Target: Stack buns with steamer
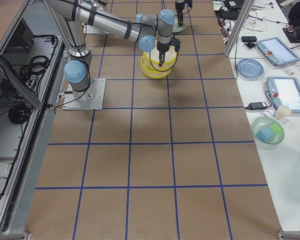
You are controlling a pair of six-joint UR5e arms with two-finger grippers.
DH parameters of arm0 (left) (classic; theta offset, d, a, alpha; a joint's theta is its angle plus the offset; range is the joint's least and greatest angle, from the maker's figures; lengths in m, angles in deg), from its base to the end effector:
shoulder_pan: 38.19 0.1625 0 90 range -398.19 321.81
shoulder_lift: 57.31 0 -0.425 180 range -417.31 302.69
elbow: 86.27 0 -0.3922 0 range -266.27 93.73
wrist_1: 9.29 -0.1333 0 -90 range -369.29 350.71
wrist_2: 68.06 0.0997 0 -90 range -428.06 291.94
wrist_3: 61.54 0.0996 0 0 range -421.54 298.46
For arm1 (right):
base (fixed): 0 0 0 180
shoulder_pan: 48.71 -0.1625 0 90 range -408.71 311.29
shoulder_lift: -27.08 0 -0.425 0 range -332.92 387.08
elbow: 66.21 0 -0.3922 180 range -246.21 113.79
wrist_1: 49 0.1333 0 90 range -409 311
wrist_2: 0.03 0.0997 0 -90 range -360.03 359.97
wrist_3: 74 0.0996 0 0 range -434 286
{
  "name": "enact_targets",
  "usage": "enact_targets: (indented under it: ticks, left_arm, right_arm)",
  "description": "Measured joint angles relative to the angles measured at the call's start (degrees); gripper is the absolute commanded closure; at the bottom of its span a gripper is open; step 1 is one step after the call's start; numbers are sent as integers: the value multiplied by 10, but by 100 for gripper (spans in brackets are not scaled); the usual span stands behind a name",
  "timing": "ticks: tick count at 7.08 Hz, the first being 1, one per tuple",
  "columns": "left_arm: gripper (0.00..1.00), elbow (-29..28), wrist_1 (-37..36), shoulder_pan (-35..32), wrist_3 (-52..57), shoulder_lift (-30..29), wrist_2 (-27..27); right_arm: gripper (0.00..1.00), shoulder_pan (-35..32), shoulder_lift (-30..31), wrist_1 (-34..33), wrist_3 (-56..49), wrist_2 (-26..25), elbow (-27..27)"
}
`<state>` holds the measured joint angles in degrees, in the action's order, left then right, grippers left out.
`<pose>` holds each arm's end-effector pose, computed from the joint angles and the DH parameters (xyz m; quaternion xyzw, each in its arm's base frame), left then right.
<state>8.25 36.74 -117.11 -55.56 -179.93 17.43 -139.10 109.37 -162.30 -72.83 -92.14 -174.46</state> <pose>-0.0131 -0.6675 0.1969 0.0420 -0.9966 0.0647 0.0300 0.1331 -0.5037 0.3079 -0.0064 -0.9995 -0.0230 0.0187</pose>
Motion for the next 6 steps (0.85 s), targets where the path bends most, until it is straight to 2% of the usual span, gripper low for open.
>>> enact_targets:
  ticks: [1, 2, 6]
  left_arm:
    - [65, -1, -7, 0, 0, -2, 1]
    - [73, -1, -15, 0, 1, -4, 3]
    - [75, 0, -27, 0, 9, -1, 27]
  right_arm:
    - [100, -3, -2, -1, -8, 0, -5]
    - [100, -4, -2, -1, -12, 0, -11]
    - [100, -6, -6, -3, -13, 1, -16]
